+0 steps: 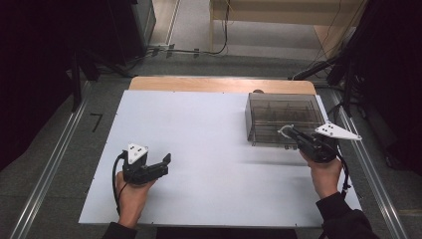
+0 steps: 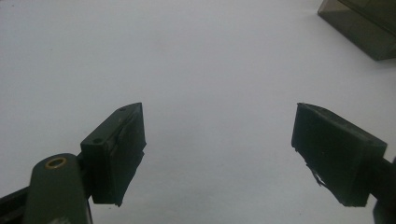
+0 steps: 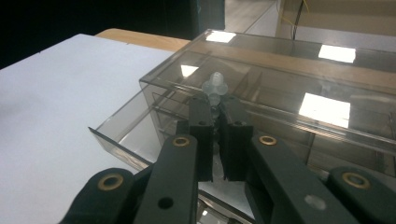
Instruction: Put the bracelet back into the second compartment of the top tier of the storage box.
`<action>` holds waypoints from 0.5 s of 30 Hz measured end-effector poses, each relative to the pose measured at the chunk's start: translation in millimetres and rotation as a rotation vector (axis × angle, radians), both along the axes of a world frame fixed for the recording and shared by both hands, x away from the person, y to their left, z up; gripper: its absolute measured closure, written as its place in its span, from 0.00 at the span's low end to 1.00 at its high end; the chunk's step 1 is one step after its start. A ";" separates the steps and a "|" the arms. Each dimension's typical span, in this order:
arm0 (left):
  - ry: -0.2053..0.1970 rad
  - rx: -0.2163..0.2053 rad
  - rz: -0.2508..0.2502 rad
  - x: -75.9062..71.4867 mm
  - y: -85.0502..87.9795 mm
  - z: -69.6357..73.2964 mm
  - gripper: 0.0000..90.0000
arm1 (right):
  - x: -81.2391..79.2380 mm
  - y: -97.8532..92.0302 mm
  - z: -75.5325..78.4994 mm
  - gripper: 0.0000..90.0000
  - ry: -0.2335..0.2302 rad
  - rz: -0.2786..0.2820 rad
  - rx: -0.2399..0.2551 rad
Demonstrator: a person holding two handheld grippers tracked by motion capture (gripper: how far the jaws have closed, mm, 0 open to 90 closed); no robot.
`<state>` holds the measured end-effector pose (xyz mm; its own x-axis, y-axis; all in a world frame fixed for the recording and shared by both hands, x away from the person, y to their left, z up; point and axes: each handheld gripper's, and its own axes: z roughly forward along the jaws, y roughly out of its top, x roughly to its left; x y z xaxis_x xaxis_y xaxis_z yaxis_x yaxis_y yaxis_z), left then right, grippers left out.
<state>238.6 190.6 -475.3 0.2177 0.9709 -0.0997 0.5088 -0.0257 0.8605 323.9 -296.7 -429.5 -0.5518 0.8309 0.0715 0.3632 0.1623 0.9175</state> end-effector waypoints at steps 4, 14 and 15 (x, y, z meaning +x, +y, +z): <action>0.001 -0.005 0.008 -1.9 3.6 -0.6 0.20 | 2.6 -1.3 -3.9 0.91 0.025 -0.002 -0.003; 0.009 -0.010 0.003 -3.8 5.4 -2.1 0.20 | 9.8 -5.1 -12.3 0.91 0.095 -0.030 -0.024; 0.009 -0.010 0.003 -3.8 5.4 -2.1 0.20 | 10.2 -5.5 -12.7 0.91 0.099 -0.034 -0.027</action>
<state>234.8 196.1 -477.4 0.2142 0.9704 -0.1115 0.5164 -0.0156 0.8562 334.1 -302.2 -442.1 -0.5143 0.8516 0.1013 0.4576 0.1727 0.8722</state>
